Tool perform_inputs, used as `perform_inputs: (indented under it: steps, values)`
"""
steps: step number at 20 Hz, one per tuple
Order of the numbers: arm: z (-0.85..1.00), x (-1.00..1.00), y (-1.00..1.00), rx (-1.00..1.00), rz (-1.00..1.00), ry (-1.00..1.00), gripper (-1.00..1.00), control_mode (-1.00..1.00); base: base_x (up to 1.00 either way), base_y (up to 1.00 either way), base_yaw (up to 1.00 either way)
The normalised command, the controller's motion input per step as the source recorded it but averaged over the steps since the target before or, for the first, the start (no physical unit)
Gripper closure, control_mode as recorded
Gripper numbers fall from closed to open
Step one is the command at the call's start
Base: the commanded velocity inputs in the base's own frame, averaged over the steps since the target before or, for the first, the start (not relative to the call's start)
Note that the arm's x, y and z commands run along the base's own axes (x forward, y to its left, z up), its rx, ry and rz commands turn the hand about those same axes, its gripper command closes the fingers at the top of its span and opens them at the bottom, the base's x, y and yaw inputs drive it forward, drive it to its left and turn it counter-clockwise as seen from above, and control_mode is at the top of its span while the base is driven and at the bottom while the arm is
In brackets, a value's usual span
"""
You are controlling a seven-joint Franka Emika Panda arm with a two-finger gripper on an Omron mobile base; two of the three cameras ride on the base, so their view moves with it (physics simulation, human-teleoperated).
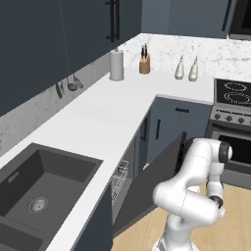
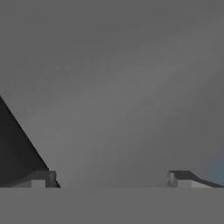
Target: Pick up the cup and bowl from the counter, place them in the dishwasher, and close the dishwasher door.
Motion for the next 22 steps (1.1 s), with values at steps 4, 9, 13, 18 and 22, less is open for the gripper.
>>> perform_inputs:
  steps: [4, 9, 13, 18, 22]
  values:
    - [-0.13, 0.96, 1.00, 0.00, 0.00, -0.08, -1.00, -1.00, 0.00, 0.00, 0.00]
    - [0.58, 0.93, 1.00, -0.05, -0.01, -0.17, -1.00, -1.00, 0.00, 0.00, 0.00]
    - [0.85, 0.86, 1.00, -0.12, -0.05, -0.21, -1.00, -1.00, 0.00, 0.00, 0.00]
    - [0.54, 0.69, 1.00, -0.15, -0.13, -0.11, -1.00, -1.00, 0.00, 0.00, 0.00]
    - [0.05, 0.81, 1.00, -0.14, -0.17, 0.00, -1.00, -1.00, 0.00, 0.00, 0.00]
